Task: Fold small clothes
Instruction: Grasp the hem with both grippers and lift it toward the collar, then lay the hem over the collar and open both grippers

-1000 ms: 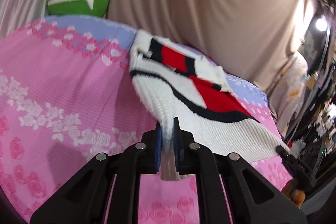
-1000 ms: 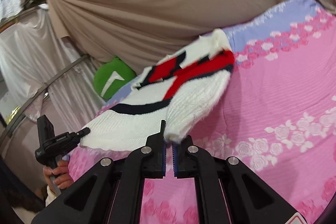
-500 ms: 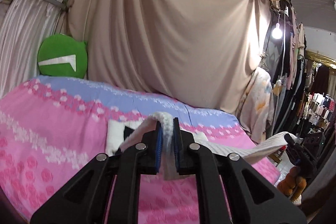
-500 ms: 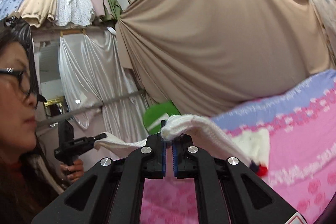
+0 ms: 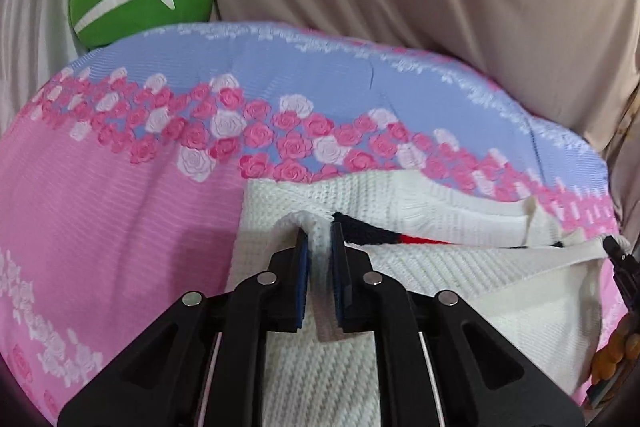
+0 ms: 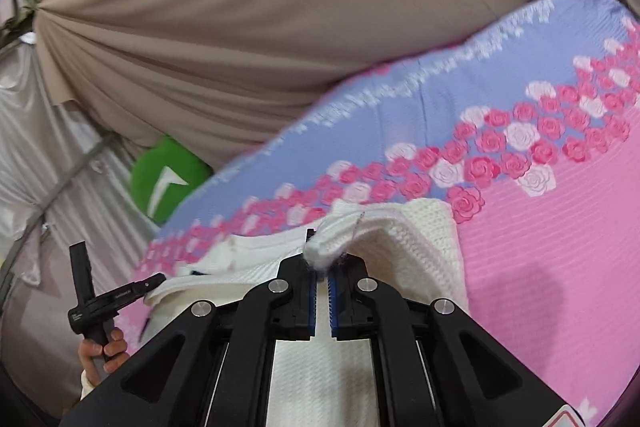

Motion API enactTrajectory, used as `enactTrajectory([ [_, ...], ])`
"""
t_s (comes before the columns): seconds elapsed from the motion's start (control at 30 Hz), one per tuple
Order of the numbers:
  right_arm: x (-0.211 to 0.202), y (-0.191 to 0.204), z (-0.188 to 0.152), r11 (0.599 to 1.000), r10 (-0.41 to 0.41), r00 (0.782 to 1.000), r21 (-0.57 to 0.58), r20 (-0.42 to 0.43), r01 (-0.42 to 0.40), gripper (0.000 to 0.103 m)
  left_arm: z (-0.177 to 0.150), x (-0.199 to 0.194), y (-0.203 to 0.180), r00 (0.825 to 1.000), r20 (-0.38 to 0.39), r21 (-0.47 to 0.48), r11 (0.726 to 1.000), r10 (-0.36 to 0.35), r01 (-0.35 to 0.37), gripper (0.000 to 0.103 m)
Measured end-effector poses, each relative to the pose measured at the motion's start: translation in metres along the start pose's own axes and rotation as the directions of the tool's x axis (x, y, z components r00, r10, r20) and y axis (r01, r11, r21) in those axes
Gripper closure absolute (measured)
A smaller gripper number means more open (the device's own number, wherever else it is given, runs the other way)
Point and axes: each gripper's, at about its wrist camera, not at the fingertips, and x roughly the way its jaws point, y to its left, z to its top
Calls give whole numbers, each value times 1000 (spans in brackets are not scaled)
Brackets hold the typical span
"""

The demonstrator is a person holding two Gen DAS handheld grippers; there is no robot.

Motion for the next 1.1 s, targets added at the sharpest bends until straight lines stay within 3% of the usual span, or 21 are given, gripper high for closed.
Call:
enactTrajectory([
  [0.1,25,-14,1,999,-40,998,29,-46,42,99,-3,17,1,1000,-5,2,1000,14,-14,90],
  [0.23,37,-21,-2,997,-69,994,30,-80,72,99,-9,24,3,999,43,9,1000,17,-17,84],
  [0.27,32,-21,-2,997,-67,997,33,-44,68,98,-10,24,2,998,59,6,1000,14,-14,82],
  [0.33,15,-22,-3,997,-62,997,49,53,59,87,-9,22,3,996,88,-11,1000,-2,3,78],
  [0.37,2,-25,-5,996,-61,991,69,118,53,80,-8,18,4,994,107,-23,1000,-18,21,71],
  [0.4,-11,-25,-6,994,-71,982,89,176,56,63,-8,13,5,991,135,-39,999,-23,29,64],
  [0.43,-25,-29,-9,991,-89,966,120,244,61,60,-9,1,11,981,191,-74,997,24,-10,40],
  [0.47,-40,-32,-12,987,-96,950,149,298,53,60,-12,-15,16,964,257,-111,993,72,-45,28],
  [0.5,-52,-32,-14,987,-88,945,156,315,40,60,-14,-34,21,947,313,-126,991,78,-40,28],
  [0.53,-63,-25,-18,991,-74,948,131,309,35,60,-15,-49,23,940,334,-120,992,65,-26,28],
  [0.63,-78,15,-46,1000,-1,977,-18,212,5,62,-30,-97,19,946,324,-67,997,-11,35,28],
  [0.73,-66,74,-97,979,62,998,-199,33,-55,64,-61,-115,-11,969,200,70,989,-144,133,29],
  [0.8,-44,111,-135,947,88,990,-297,-113,-118,67,-85,-105,-40,980,98,164,974,-172,155,32],
  [0.87,-23,135,-161,920,84,974,-360,-210,-157,68,-110,-84,-64,990,11,229,964,-144,137,39],
  [0.93,-7,143,-177,904,21,966,-409,-257,-128,69,-126,-63,-70,995,-43,243,965,-90,98,41],
  [1.0,-3,131,-177,914,-44,962,-400,-270,-70,75,-135,-51,-61,998,-58,235,971,-27,40,44],
  [1.03,-7,117,-170,930,-63,961,-365,-270,-42,79,-137,-53,-53,998,-56,228,972,-35,47,49],
  [1.1,-26,88,-163,942,-123,964,-333,-237,39,81,-140,-62,-33,999,-44,212,977,-6,15,50],
])
